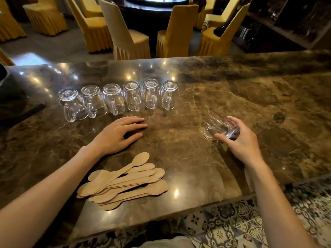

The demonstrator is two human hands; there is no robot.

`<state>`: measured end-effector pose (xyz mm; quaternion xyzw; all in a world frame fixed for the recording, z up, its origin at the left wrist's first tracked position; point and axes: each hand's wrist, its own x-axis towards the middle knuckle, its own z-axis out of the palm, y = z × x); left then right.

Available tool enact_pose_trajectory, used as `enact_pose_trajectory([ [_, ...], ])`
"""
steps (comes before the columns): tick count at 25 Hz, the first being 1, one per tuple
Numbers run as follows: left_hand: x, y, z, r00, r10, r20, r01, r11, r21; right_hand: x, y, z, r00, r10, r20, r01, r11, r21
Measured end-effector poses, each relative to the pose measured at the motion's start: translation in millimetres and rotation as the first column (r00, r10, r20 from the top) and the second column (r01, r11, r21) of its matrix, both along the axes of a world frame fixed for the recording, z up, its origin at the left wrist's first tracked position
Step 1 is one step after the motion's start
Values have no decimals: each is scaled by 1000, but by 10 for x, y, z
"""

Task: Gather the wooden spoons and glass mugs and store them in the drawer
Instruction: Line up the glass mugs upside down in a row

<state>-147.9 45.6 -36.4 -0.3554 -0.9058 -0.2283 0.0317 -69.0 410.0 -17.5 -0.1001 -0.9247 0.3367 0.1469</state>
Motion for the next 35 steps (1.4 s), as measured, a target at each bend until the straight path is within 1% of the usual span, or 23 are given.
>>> enact_pose_trajectory([
  [4, 43, 26, -53, 1000, 0, 16, 0, 1000, -1, 52, -107, 11, 989, -129, -71, 114, 977, -180],
  [6, 67, 15, -82, 1000, -4, 15, 4, 1000, 3, -13, -159, 107, 986, -136, -95, 112, 968, -224],
  [7, 69, 7, -85, 1000, -2, 13, 2, 1000, 4, -76, -188, 178, 988, -111, -107, 88, 976, -200],
  [9, 54, -3, -74, 1000, 4, 10, -4, 1000, 3, -253, -241, 341, 992, -41, -117, 29, 994, -103],
  [15, 25, 22, -62, 1000, -1, 1, 1, 1000, 9, -819, -378, 629, 995, 97, 17, -97, 994, 40],
  [20, 9, 88, -47, 1000, -12, 4, 12, 1000, 15, -1153, -479, 692, 988, 140, 72, -144, 987, 65],
  [25, -1, 61, -23, 1000, 1, -2, -1, 1000, 5, -1341, -608, 678, 974, 193, 121, -208, 970, 124],
  [35, -10, -2, -1, 1000, 16, -15, -16, 1000, 12, -1522, -672, 620, 961, 233, 149, -252, 959, 126],
])
